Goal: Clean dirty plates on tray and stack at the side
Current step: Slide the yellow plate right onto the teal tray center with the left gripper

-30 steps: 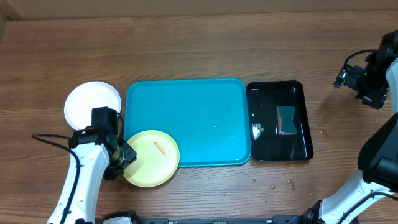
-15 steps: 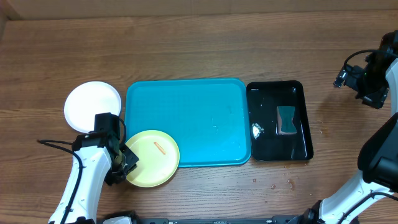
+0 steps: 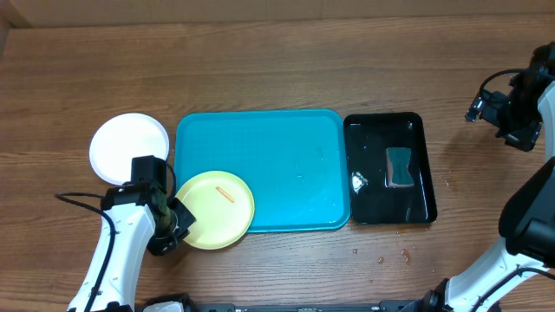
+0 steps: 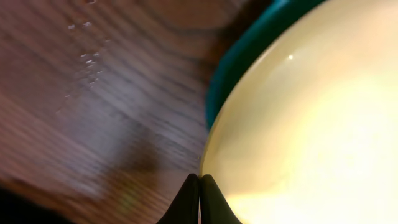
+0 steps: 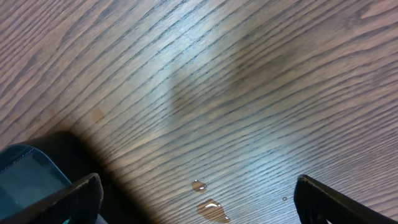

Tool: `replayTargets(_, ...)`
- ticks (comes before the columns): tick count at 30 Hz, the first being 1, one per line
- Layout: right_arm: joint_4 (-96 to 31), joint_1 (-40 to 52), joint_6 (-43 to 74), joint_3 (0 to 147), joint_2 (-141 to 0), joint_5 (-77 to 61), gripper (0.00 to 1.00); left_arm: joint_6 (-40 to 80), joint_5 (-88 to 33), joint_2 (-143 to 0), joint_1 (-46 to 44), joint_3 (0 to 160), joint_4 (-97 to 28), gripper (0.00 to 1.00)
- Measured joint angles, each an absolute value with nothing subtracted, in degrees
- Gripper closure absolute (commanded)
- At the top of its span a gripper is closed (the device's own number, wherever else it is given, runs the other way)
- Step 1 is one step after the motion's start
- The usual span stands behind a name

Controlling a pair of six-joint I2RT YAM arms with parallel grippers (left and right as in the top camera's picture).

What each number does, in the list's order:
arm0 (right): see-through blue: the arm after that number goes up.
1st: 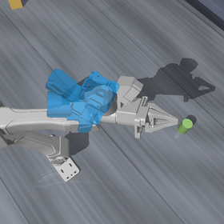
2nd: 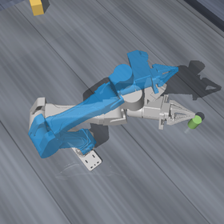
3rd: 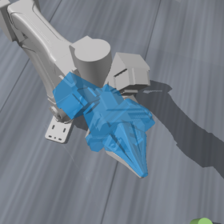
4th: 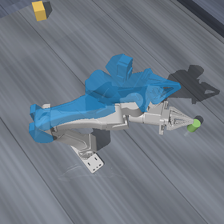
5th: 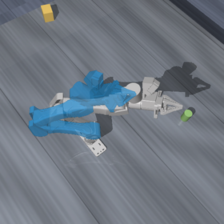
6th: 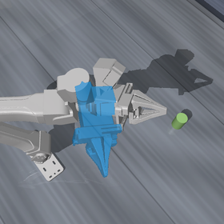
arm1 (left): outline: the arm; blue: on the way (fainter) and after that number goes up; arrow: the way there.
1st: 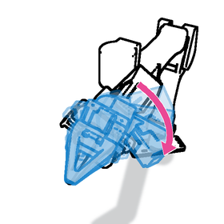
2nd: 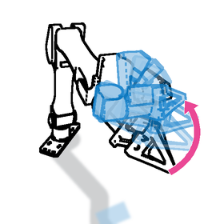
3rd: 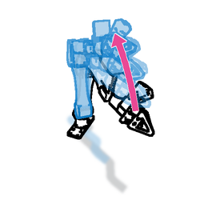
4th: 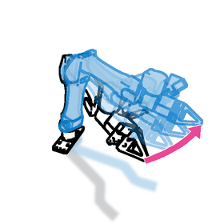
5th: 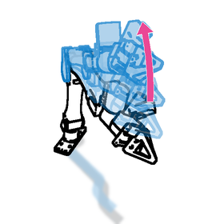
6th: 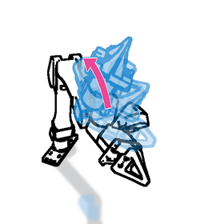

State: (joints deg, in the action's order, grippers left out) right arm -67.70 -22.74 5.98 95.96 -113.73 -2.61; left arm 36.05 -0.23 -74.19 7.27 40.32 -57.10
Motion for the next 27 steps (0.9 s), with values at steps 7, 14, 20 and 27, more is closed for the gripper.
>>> replayTargets(7,-67.7,-22.7,6.0,96.0,-113.7,-2.6,0.0,31.9,-5.2,-74.2,7.3,40.3,-54.1,0.96)
replayTargets(14,-67.7,-22.7,6.0,96.0,-113.7,-2.6,0.0,30.1,-11.6,-74.2,7.3,40.3,-49.9,0.96)
replayTargets(20,-67.7,-22.7,6.0,96.0,-113.7,-2.6,0.0,29.8,-16.6,-74.2,7.0,40.3,-44.6,0.96)
replayTargets(27,-67.7,-22.7,6.0,96.0,-113.7,-2.6,0.0,29.8,-17.8,-74.2,3.3,40.7,-45.1,0.96)
